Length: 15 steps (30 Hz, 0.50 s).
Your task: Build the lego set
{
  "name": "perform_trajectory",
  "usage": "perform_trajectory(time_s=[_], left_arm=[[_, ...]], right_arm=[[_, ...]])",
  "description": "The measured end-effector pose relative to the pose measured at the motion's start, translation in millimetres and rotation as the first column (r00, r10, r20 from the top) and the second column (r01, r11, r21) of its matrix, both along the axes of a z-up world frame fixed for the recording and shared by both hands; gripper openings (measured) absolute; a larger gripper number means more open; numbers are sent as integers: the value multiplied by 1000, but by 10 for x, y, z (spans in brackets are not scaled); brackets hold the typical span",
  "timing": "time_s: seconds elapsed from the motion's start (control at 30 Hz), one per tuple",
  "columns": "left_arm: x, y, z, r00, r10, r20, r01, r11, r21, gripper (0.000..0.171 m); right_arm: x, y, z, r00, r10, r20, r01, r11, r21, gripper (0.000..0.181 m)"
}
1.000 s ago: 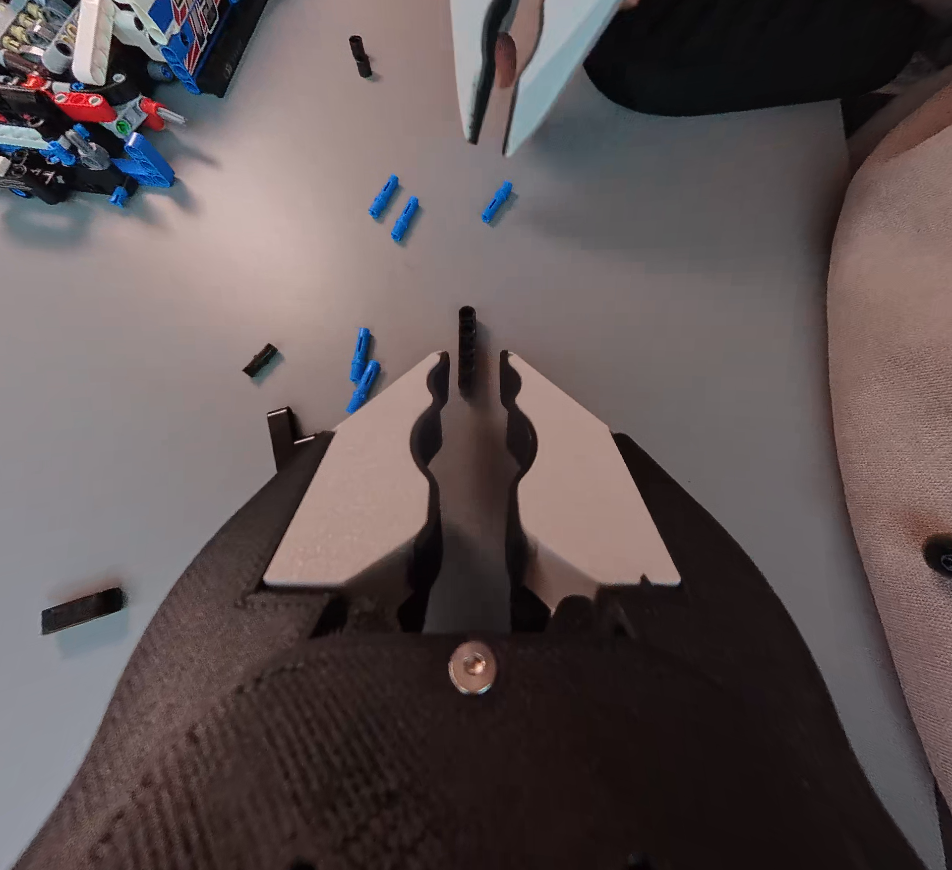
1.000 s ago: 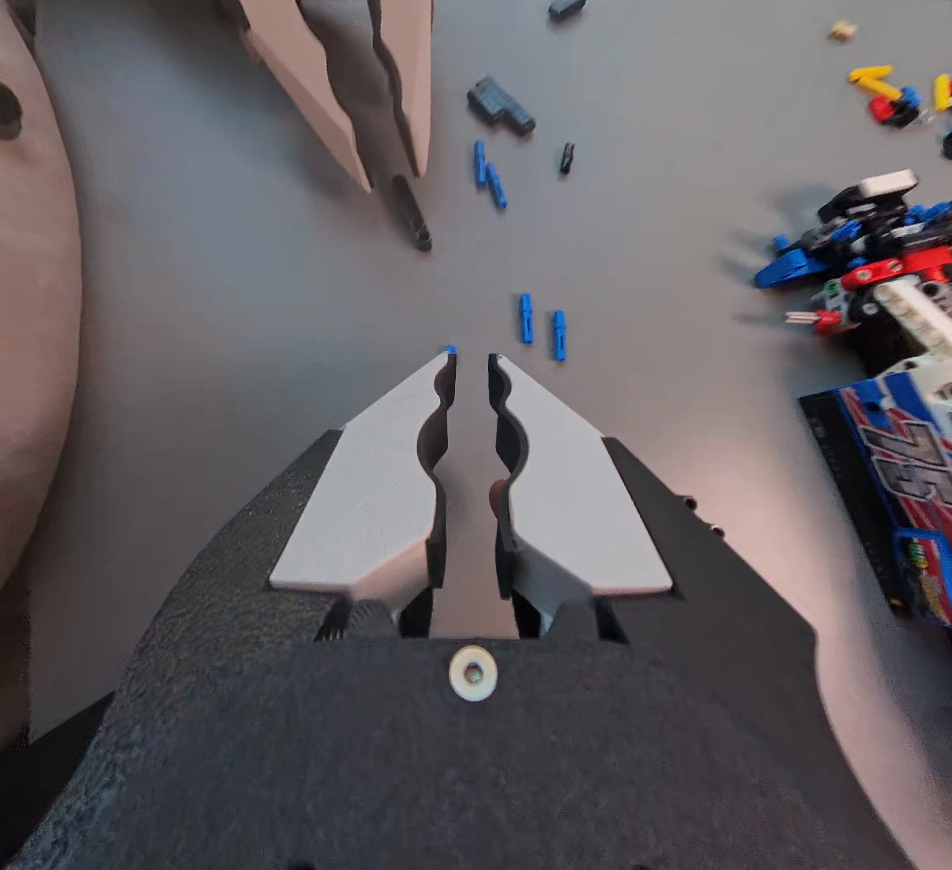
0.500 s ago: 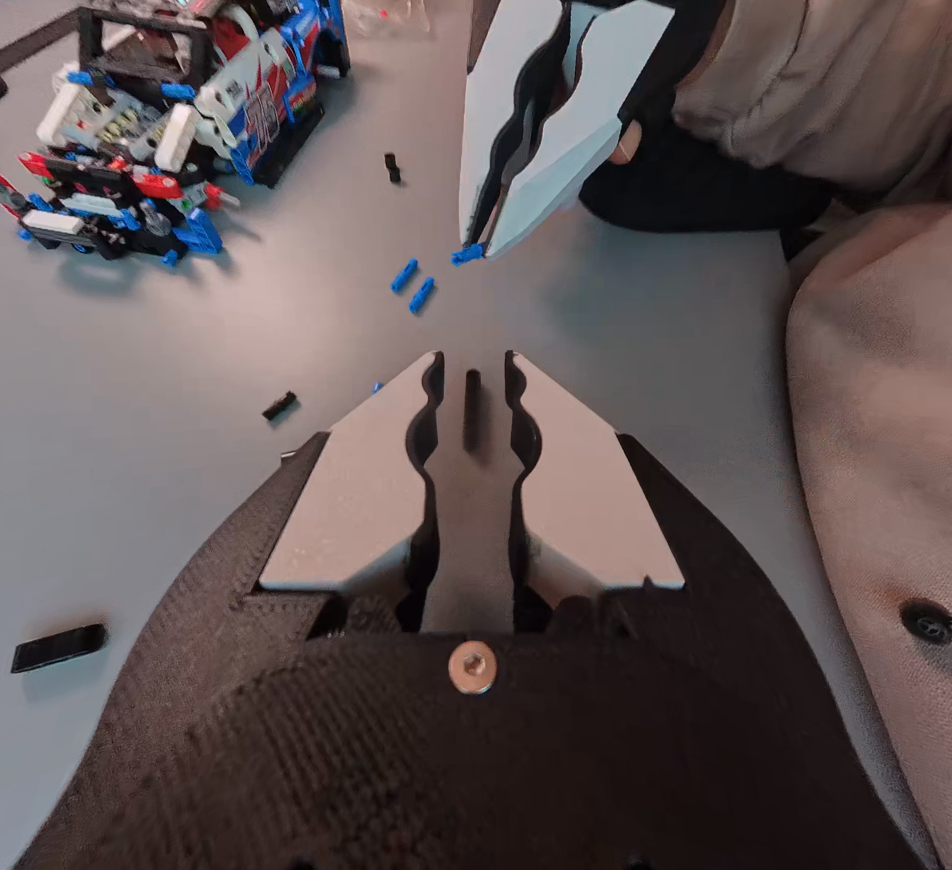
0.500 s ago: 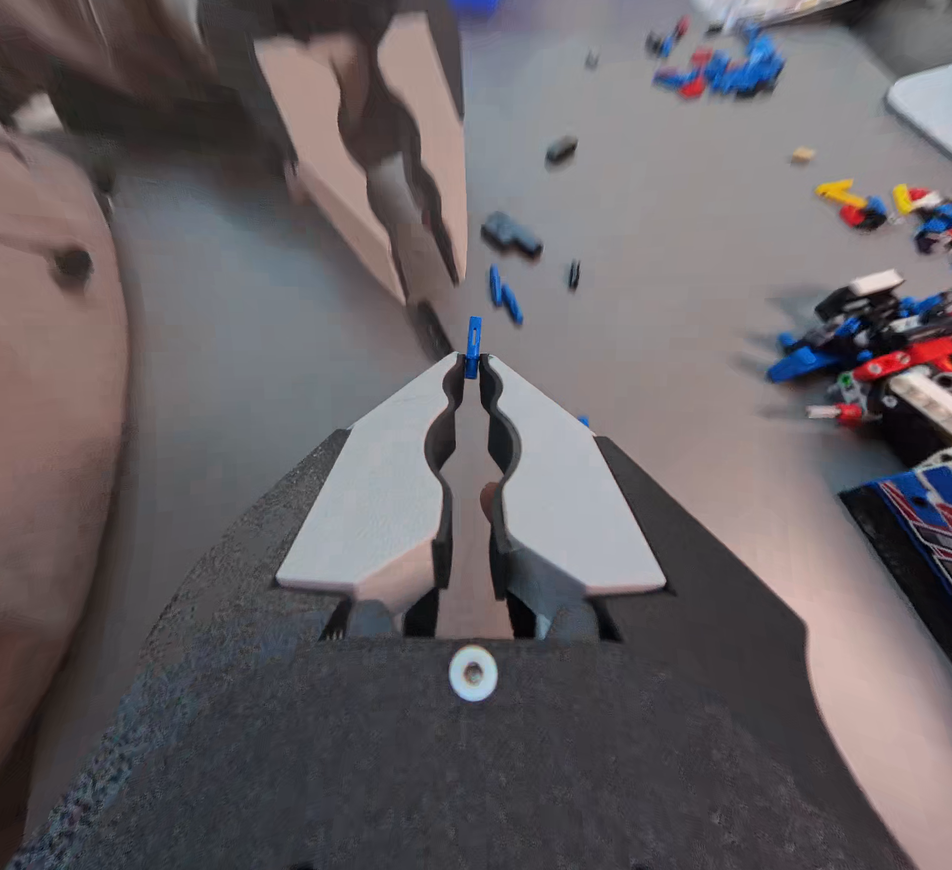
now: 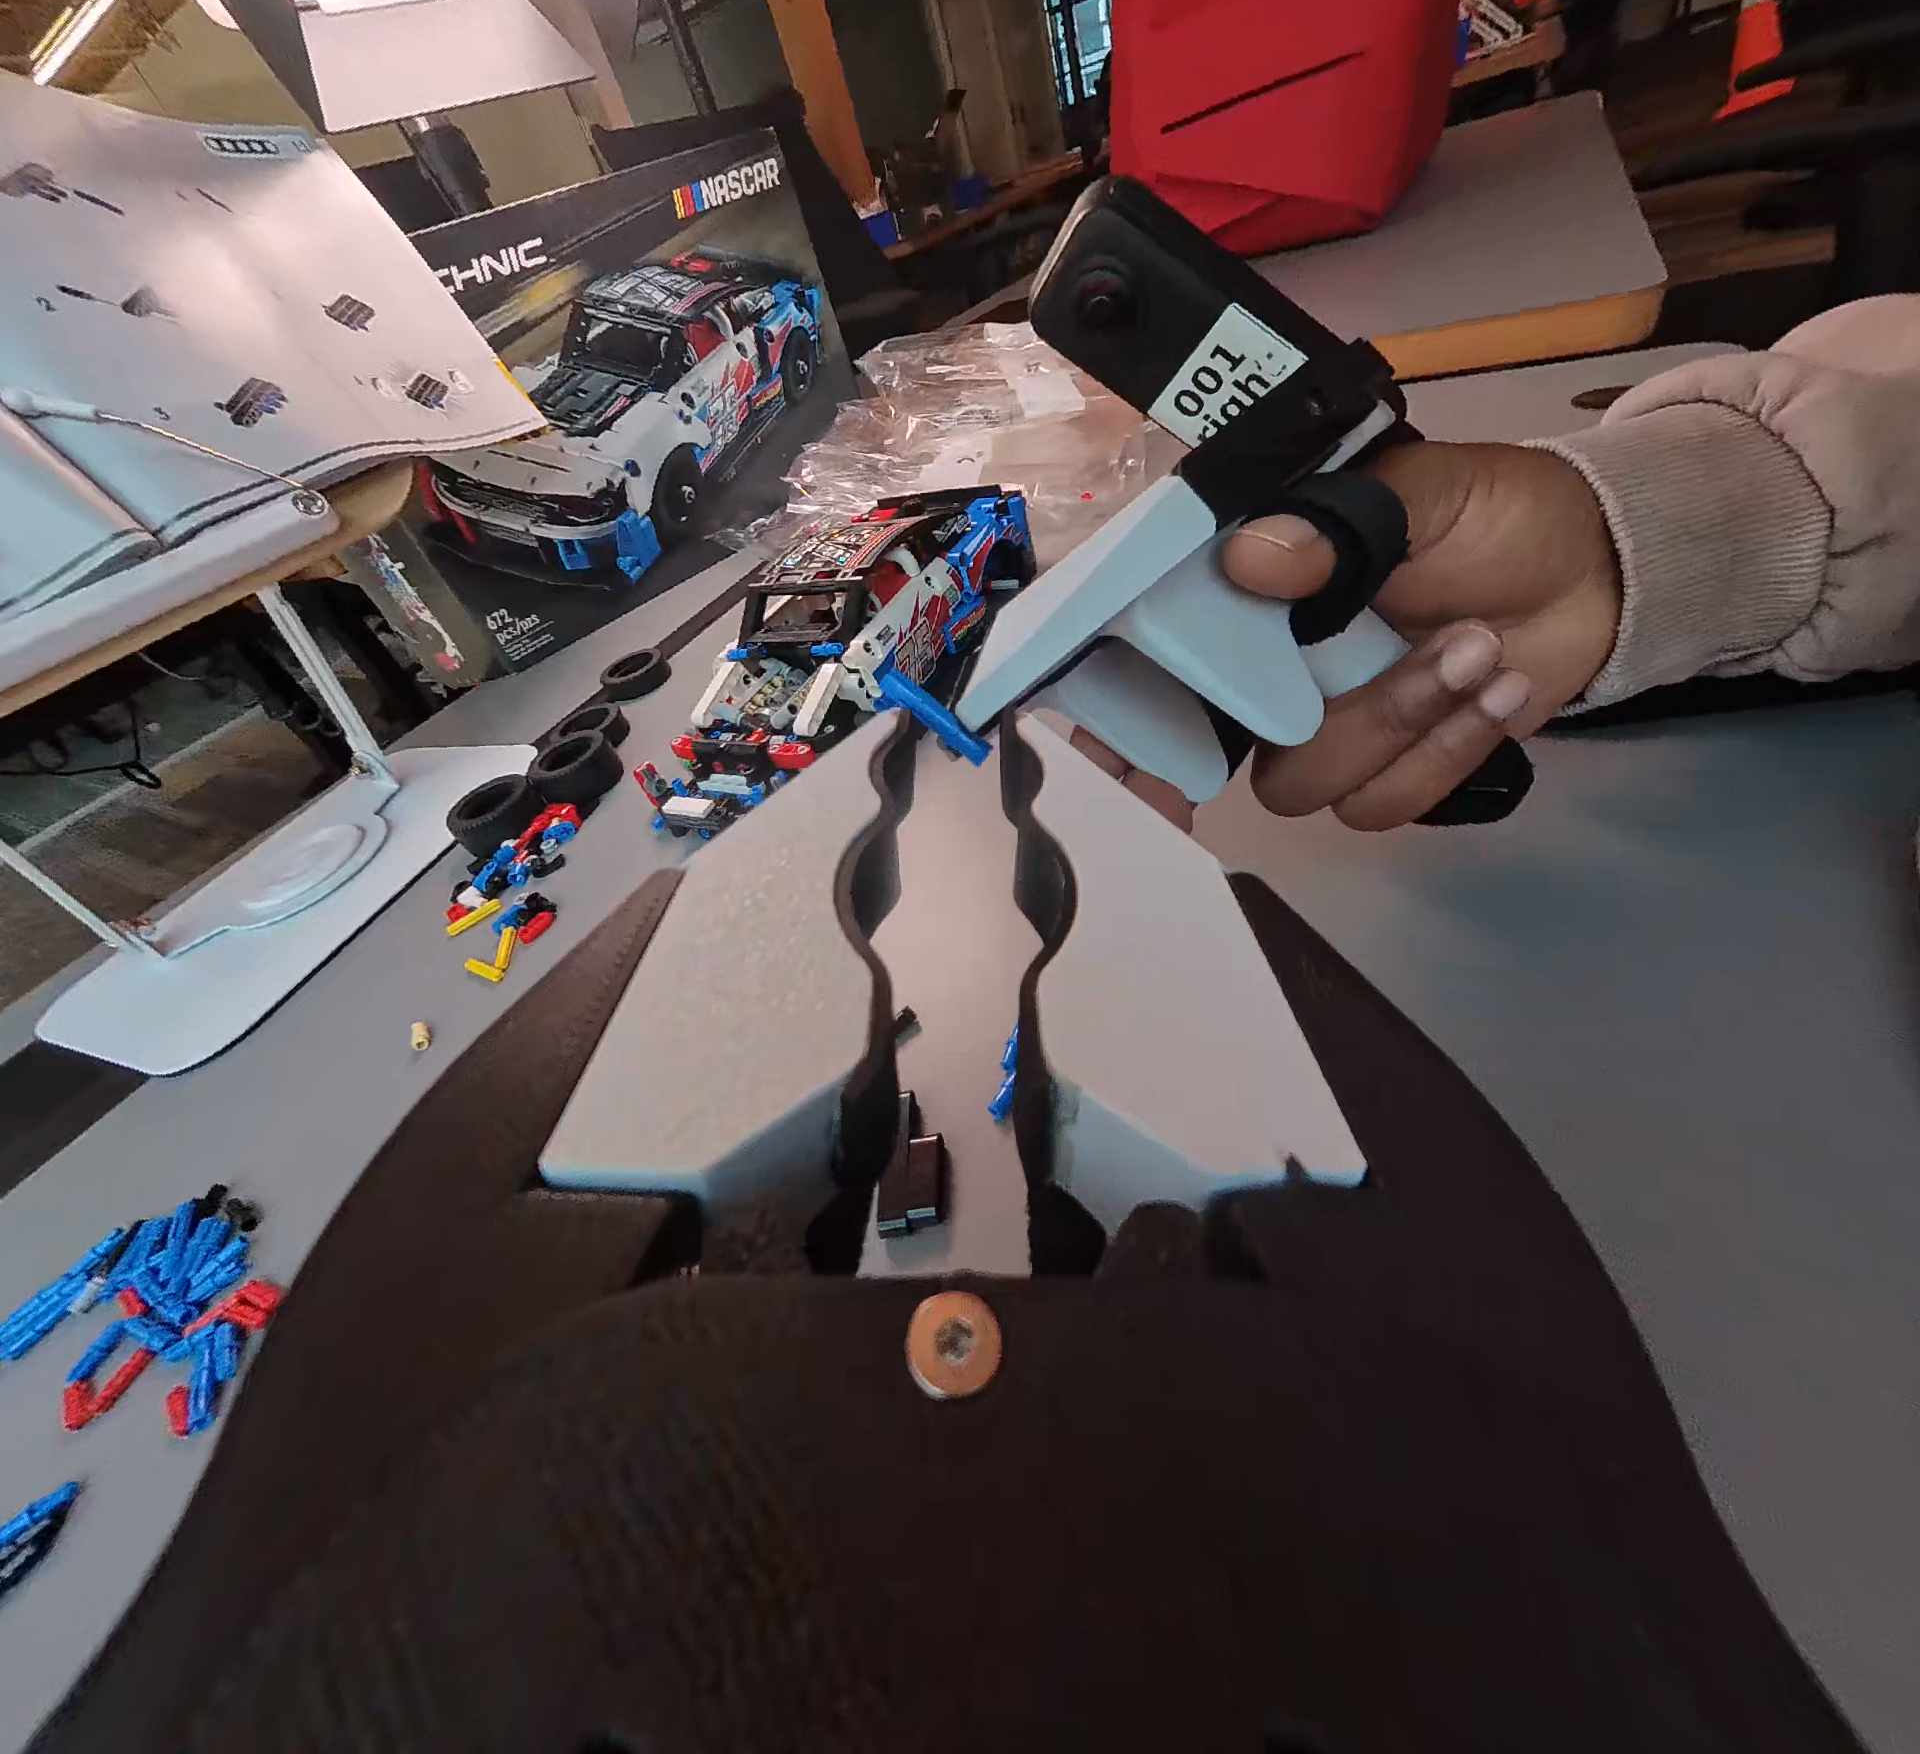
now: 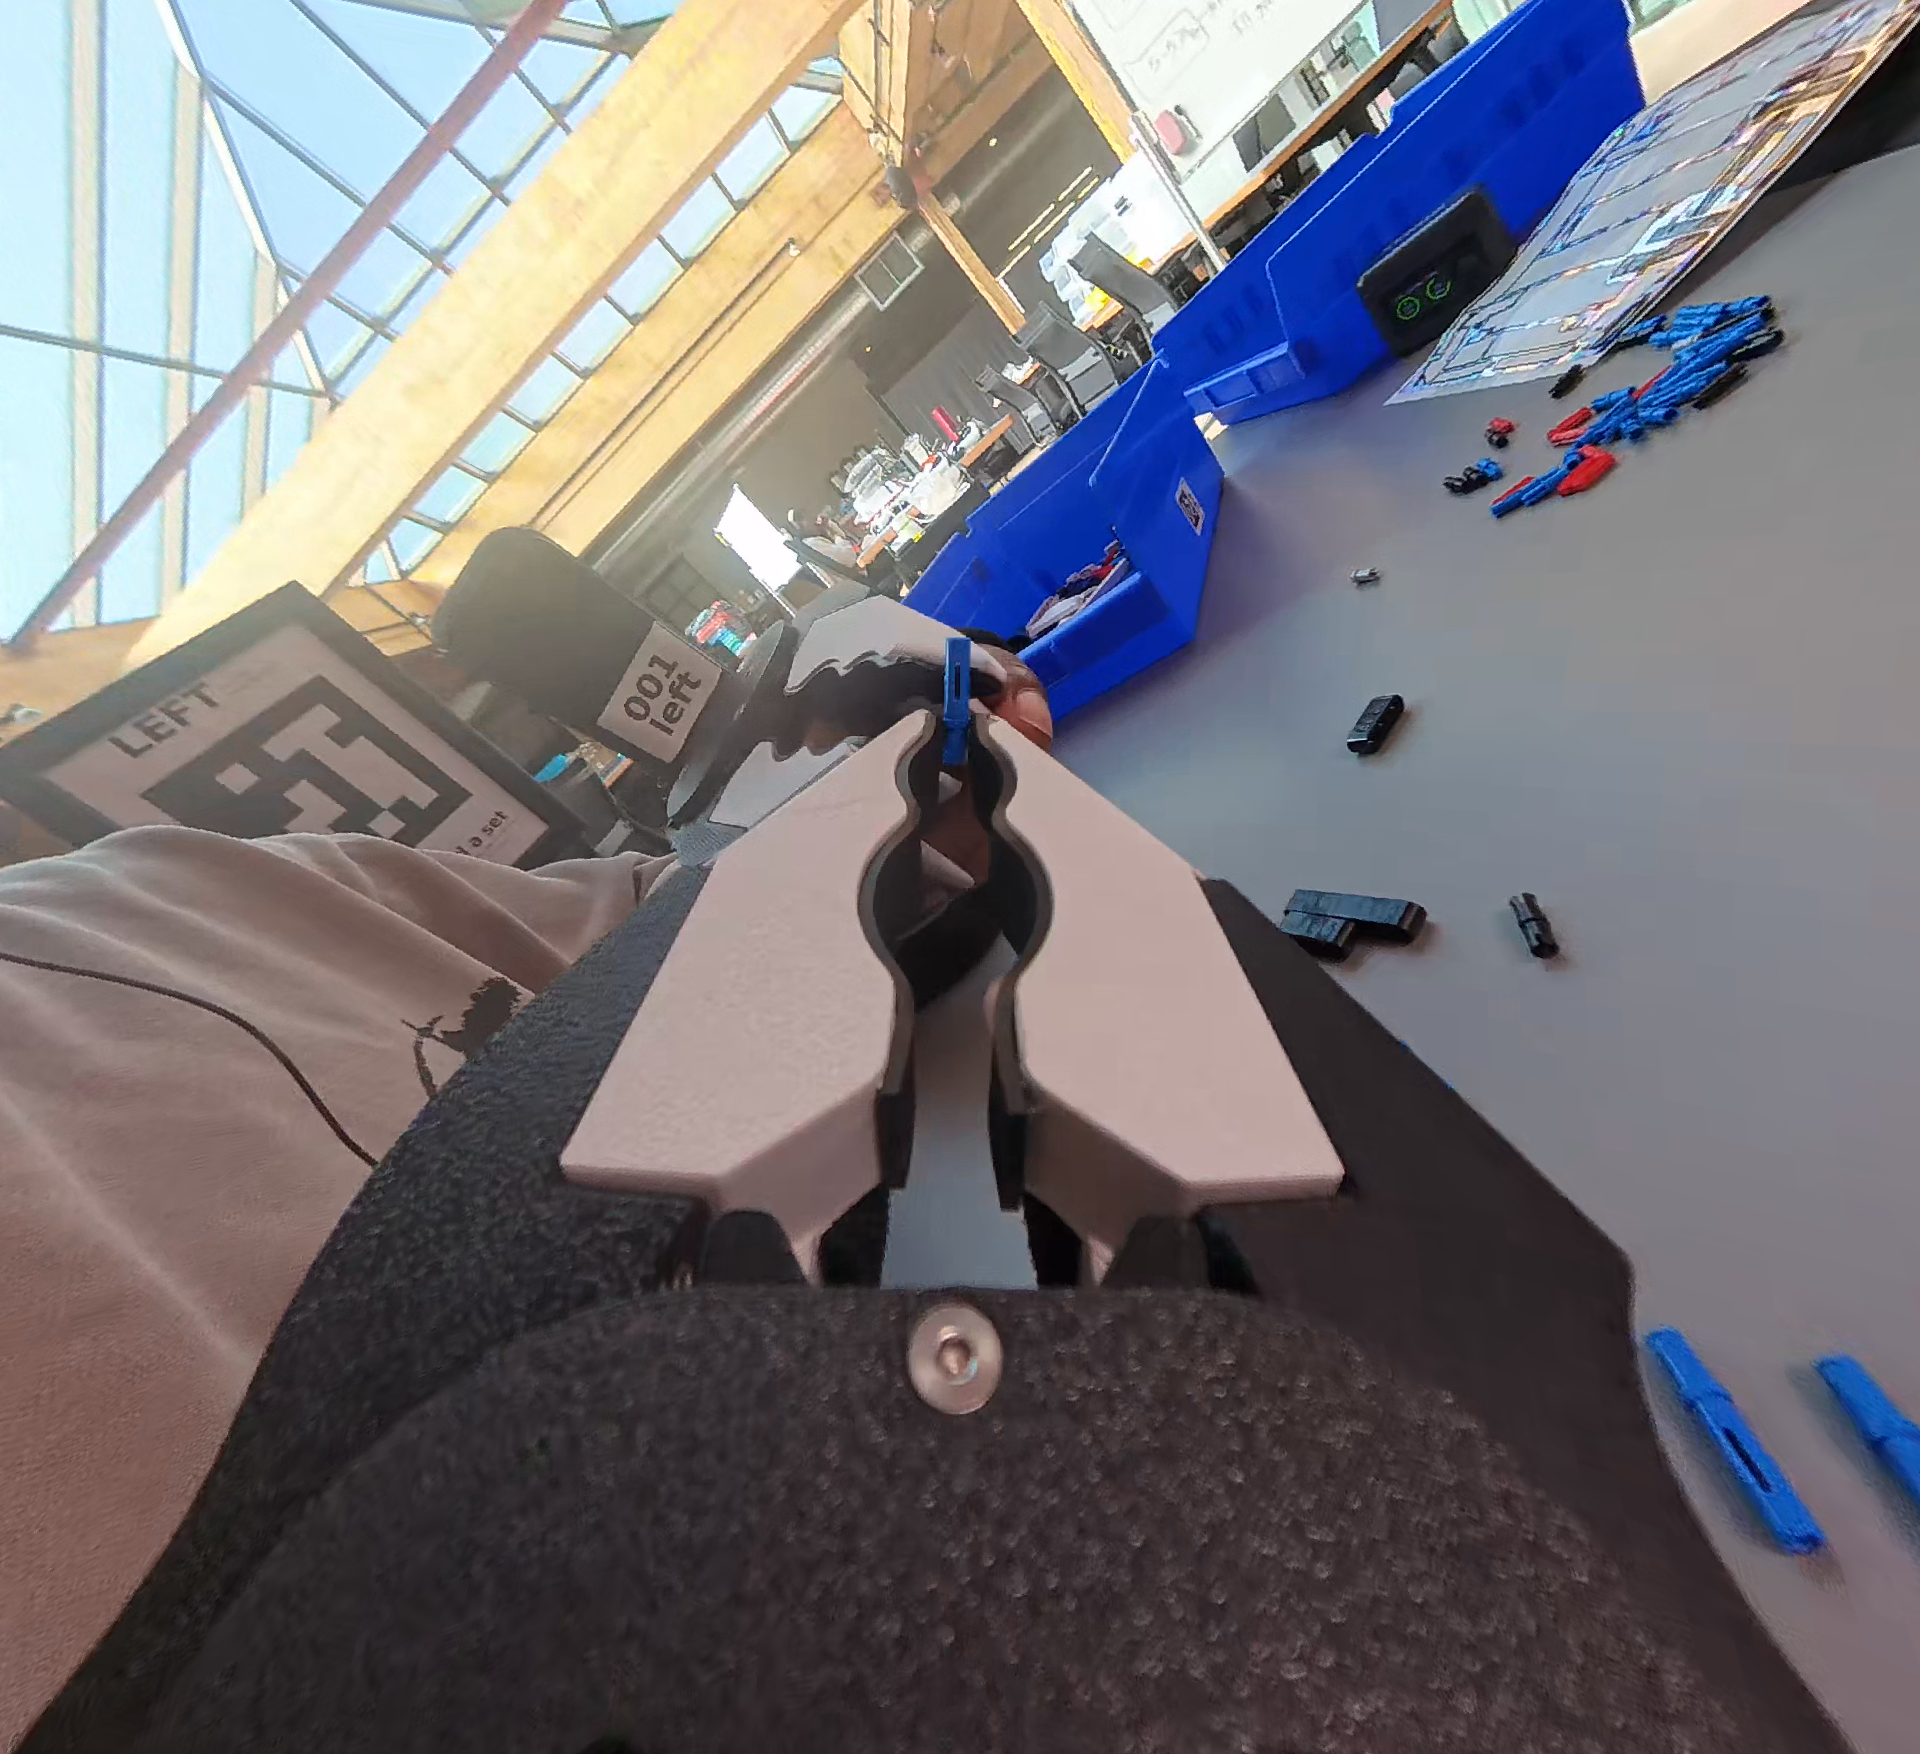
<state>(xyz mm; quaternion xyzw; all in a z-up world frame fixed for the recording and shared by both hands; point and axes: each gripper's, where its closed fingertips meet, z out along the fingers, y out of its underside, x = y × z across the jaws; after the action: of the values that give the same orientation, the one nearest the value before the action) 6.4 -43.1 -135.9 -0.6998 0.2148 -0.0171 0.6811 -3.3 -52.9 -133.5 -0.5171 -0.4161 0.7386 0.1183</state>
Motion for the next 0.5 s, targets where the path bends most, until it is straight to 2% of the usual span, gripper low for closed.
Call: perform_trajectory(time_s=[0.2, 0.4, 0.5], left_arm=[[58, -20, -113, 985, -20, -174, 17, 1000, -16, 7], [131, -54, -218, 955, -67, -290, 57, 997, -42, 7], [148, -62, -223, 946, -71, -316, 63, 997, -34, 7]], right_arm=[[28, -35, -99, 997, 65, 40, -66, 997, 31, 2], [104, -71, -215, 992, 101, 72, -117, 951, 286, 3], [122, -78, -220, 992, 106, 73, -123, 948, 294, 4]])
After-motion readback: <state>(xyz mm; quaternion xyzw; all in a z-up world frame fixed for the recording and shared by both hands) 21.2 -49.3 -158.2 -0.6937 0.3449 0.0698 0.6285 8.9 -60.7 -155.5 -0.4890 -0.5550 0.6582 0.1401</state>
